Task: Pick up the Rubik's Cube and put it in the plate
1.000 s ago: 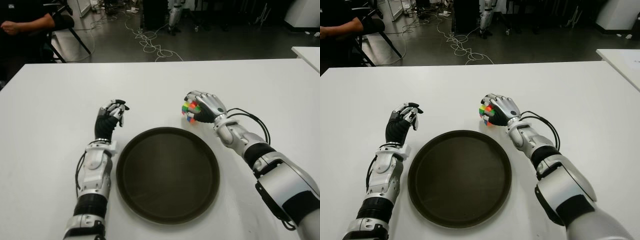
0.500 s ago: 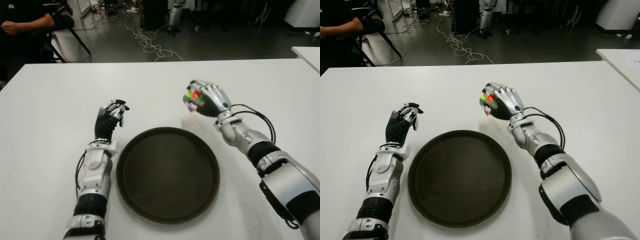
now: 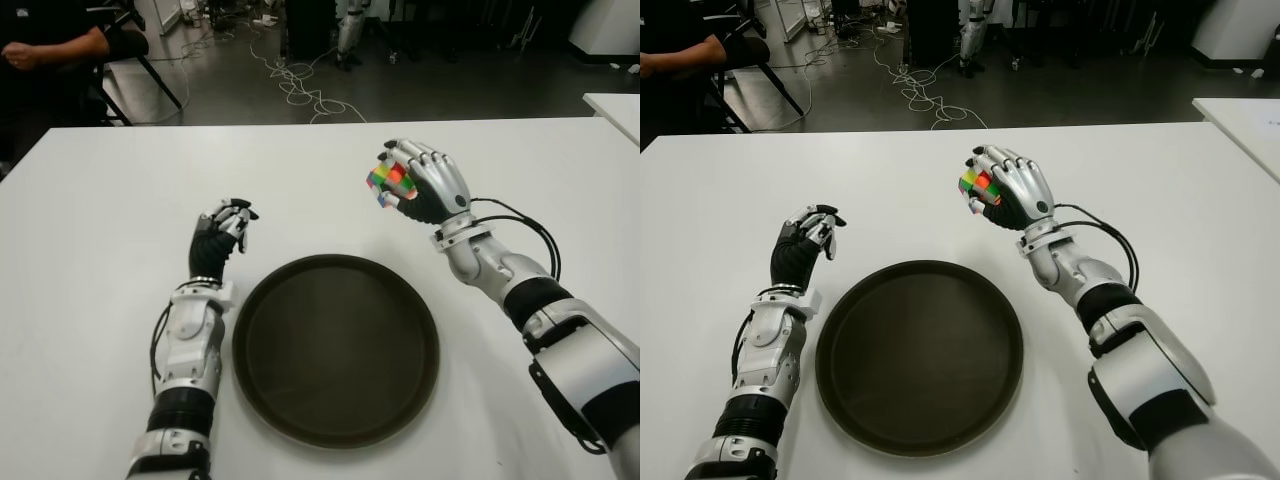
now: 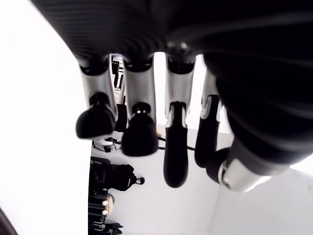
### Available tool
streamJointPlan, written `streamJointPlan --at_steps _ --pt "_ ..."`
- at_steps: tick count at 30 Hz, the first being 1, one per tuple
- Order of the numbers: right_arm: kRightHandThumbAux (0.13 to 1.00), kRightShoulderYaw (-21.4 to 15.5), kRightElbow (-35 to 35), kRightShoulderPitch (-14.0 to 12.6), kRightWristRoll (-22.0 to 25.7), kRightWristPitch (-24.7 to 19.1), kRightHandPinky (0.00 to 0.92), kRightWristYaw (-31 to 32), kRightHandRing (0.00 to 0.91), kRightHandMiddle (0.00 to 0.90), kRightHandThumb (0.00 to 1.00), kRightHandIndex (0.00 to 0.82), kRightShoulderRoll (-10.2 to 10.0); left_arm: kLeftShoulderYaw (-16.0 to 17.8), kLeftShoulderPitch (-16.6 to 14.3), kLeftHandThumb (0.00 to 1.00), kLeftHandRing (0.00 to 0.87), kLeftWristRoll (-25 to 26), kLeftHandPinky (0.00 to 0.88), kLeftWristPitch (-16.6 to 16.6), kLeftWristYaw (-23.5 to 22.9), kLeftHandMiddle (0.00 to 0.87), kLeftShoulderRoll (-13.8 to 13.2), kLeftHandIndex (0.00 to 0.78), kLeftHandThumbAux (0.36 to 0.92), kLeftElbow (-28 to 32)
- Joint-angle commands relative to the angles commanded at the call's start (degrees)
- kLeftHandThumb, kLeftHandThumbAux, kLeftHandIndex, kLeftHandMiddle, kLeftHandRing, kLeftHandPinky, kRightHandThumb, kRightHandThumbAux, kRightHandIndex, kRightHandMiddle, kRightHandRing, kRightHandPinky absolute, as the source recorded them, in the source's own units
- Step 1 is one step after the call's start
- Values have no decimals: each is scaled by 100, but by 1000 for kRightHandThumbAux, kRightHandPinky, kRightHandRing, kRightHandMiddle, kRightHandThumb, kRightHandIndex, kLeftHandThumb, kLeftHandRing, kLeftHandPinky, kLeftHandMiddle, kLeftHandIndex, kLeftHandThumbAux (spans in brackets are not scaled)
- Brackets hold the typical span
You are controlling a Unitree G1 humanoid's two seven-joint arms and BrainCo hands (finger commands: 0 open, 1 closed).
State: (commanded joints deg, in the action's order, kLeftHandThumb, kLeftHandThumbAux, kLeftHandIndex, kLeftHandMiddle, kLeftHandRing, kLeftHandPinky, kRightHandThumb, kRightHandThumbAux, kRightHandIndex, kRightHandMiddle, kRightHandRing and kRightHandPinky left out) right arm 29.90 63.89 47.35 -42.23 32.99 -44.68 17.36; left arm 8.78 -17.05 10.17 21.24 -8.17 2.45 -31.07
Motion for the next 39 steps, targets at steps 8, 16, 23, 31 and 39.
streamJointPlan --at_steps 8,16,23,31,39 --pt "740 -326 -509 -128 177 317 627 -13 586 515 682 416 234 9 19 856 787 58 804 -59 7 529 28 420 661 73" --pt "741 -700 -1352 -418 347 581 608 133 569 500 681 415 374 23 1 856 787 91 805 -77 -19 528 12 420 661 53" --pt "741 -899 -1947 -756 509 784 638 409 591 514 680 413 307 19 -12 857 790 112 805 -109 -43 531 3 421 661 50" --pt "743 -792 -2765 -1283 679 1150 655 1125 603 519 675 408 133 13 -27 857 792 76 803 -87 -25 532 -12 423 660 -9" --pt "749 -375 -3864 -1781 2180 1685 622 3772 541 481 663 397 602 -9 -5 857 788 -1 803 -118 77 533 -5 422 660 23"
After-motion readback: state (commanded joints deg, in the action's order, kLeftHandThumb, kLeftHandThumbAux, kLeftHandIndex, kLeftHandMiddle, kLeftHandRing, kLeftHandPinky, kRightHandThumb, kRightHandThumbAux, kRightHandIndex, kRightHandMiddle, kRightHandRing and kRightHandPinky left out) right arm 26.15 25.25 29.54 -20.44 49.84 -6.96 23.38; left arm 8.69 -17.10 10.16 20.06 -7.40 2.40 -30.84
